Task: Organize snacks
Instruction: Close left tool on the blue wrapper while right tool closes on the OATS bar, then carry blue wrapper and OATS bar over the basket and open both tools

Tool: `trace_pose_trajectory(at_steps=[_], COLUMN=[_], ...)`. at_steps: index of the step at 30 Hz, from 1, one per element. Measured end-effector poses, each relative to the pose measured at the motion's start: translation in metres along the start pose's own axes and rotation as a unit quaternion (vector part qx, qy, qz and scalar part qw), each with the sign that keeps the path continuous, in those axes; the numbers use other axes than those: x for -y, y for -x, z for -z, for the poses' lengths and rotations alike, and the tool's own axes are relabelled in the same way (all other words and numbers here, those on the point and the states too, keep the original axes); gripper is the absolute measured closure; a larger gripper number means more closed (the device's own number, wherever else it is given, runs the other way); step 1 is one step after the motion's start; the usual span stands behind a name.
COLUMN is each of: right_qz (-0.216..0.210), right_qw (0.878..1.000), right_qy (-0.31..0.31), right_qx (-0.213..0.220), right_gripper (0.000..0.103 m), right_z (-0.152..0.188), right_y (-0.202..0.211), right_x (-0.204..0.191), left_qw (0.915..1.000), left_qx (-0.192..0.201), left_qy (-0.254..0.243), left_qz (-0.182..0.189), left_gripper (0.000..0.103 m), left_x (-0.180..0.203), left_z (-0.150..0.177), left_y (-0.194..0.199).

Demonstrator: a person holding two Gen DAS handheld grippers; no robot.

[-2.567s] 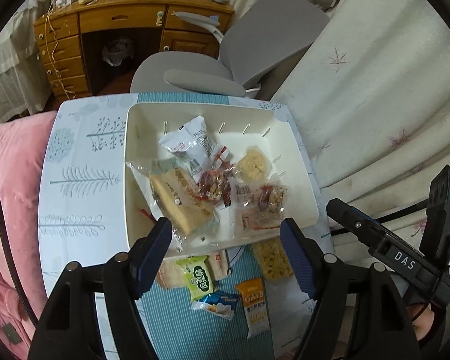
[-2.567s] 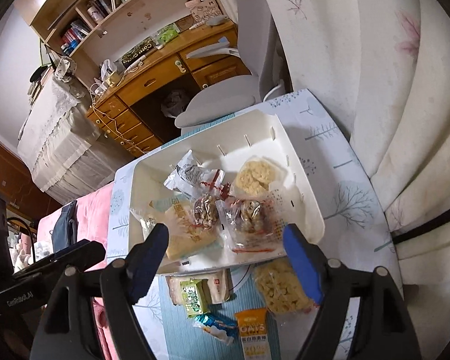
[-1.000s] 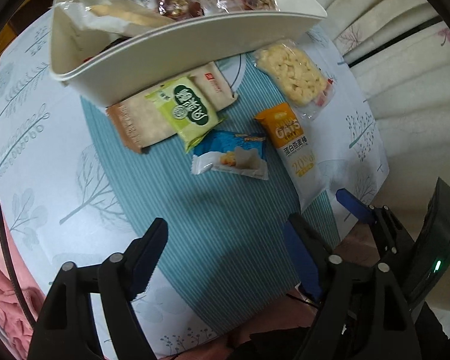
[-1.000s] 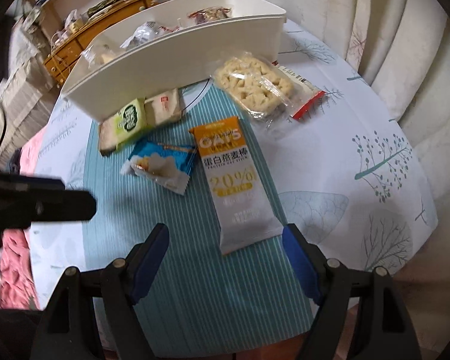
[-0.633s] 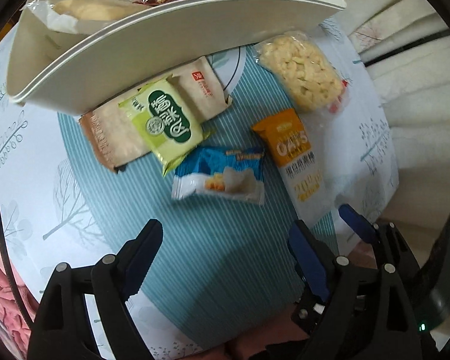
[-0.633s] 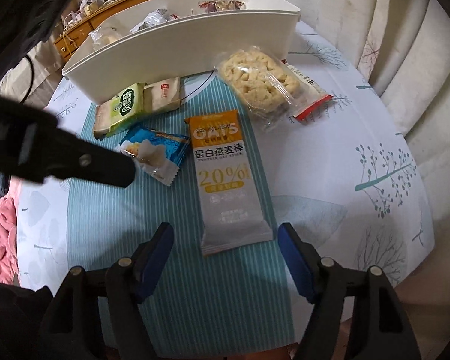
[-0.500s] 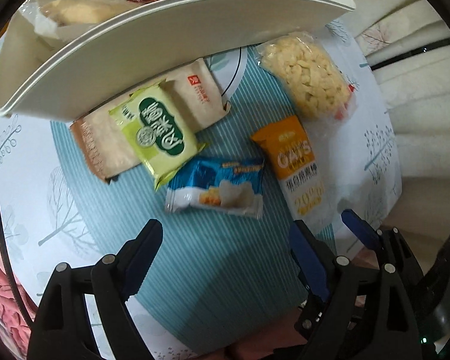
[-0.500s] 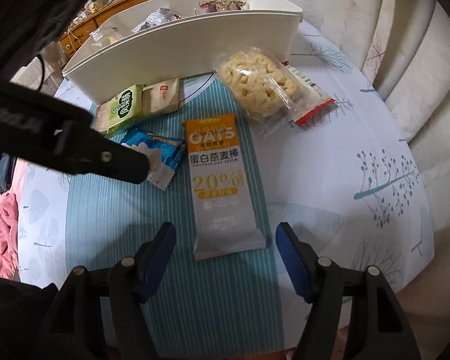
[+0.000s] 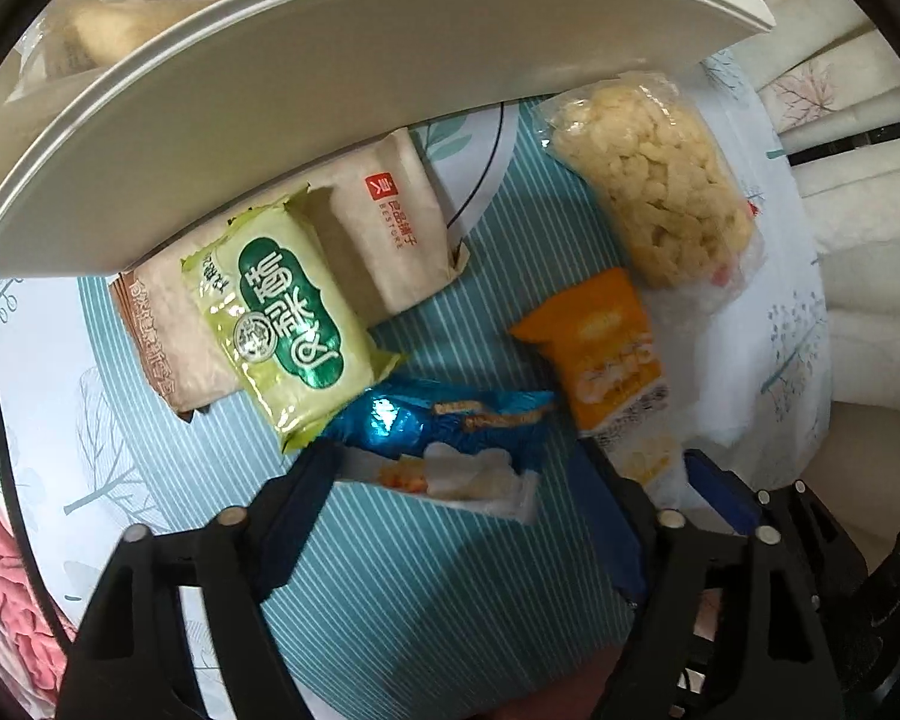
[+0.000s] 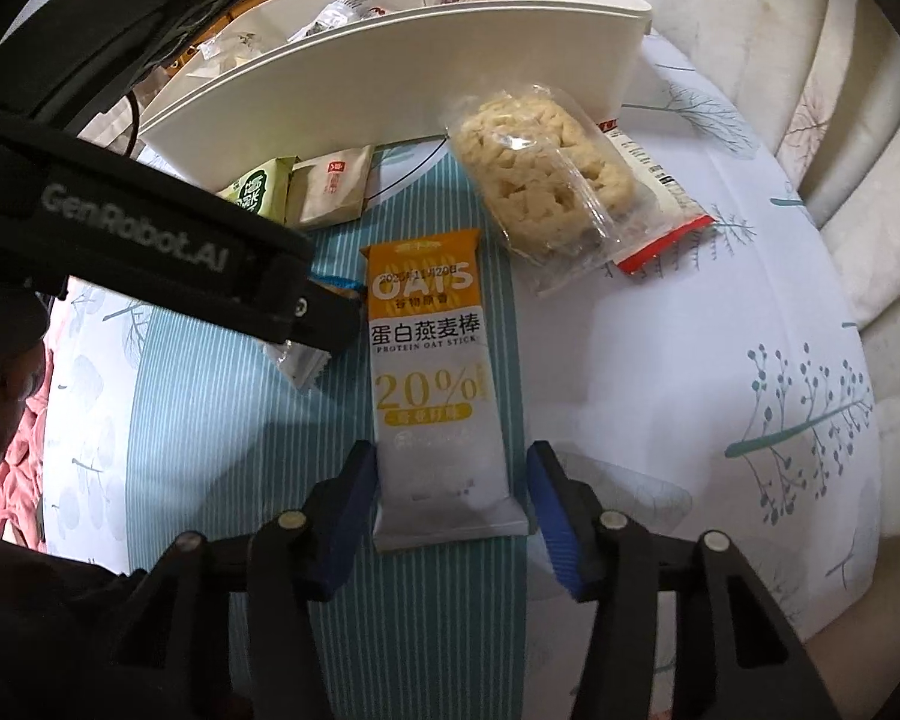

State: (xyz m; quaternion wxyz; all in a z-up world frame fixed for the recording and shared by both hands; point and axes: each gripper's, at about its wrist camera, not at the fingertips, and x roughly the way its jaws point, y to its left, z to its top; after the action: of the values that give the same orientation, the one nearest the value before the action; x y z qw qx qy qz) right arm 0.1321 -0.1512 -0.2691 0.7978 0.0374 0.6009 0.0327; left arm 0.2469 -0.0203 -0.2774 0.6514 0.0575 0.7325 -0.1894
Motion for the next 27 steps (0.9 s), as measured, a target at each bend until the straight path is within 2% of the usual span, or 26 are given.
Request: trace_pose_trajectory(at_steps=[8, 14, 21, 27], right_qz=[-0.009, -0.022, -0.033, -0.057], right_qw=[1.000, 1.000, 0.999, 0.995], right_qy=[0.014, -0.006, -0.034, -0.076], right_qx=[-0.006, -0.016, -0.022, -0.009], right_gripper=[0.061, 0.061, 0.061, 0.061], right_z=[-0.003, -0.009, -0.012, -0.010], right_y=[-0.005, -0.009, -0.009, 0.002], right_x=[0.000, 0.003, 0.003, 0.005], left_qw=[0.9996, 0.9997, 0.9997, 0.9993], left_qx=[0.015, 0.022, 0.010, 0.002], left_qy=[-0.018, -0.014, -0.014, -0.017], left_qz=[-0.015, 0.003, 0.014, 0.033], left_gripper=[0.051, 0.060, 0.062, 0.062], left_x=[0.016, 0.012, 0.001, -0.004], left_z=[-0.009, -0.004, 0.009, 0.025], left_y=[-0.004, 0.002, 0.006, 0.013])
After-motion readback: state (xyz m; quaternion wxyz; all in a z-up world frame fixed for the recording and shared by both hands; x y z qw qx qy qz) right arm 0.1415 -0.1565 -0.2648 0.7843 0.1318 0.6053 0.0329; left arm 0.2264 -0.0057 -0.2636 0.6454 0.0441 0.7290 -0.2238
